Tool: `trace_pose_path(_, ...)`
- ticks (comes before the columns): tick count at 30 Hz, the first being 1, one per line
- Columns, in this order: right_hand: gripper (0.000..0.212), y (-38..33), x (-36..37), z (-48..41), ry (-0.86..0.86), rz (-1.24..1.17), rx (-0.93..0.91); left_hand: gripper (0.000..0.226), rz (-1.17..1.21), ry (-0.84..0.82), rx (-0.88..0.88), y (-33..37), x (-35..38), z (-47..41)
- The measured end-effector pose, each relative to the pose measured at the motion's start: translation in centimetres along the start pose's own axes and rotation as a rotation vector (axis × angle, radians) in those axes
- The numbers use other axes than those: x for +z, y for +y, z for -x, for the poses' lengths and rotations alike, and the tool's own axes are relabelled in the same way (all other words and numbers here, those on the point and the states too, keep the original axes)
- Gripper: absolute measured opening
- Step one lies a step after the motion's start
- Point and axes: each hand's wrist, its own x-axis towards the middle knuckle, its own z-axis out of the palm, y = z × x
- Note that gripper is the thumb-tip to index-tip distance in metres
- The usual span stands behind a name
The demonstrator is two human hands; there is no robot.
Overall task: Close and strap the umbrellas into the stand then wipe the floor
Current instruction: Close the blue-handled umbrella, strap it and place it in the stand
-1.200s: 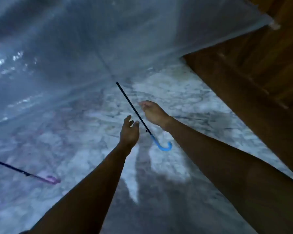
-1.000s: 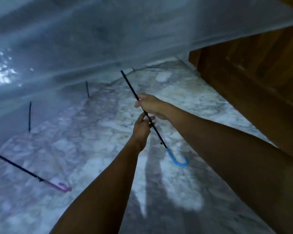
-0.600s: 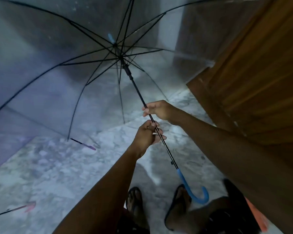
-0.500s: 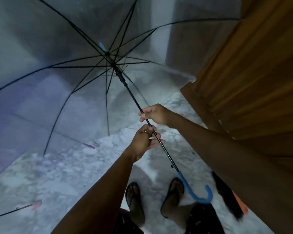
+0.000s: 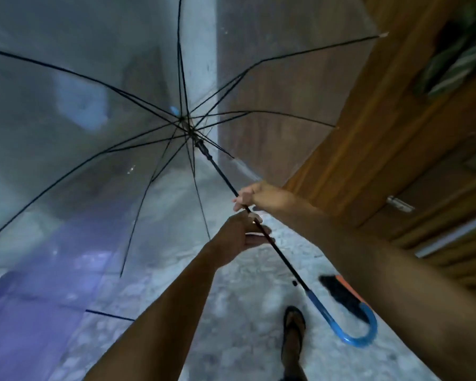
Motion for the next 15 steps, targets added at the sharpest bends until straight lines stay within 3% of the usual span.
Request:
trace_pose_path(7,0.016,-3.9,1.8,11.2,0.346,-0.218,0.078,0.023,-0.376,-0.264,0.063,3.1,3.6,7.3)
trace_pose_path(11,0.019,-4.6,0.9,18.8,0.562,-0.151,0.064,0.028,-0.585,-0.382,0.055,4.0,7.7,10.4)
trace_pose_path(15,0.034,-4.0,0.2,25.2,0.752,-0.241,0.048,0.032,-0.735,-0.429,0.099,3.7,12.4,12.7)
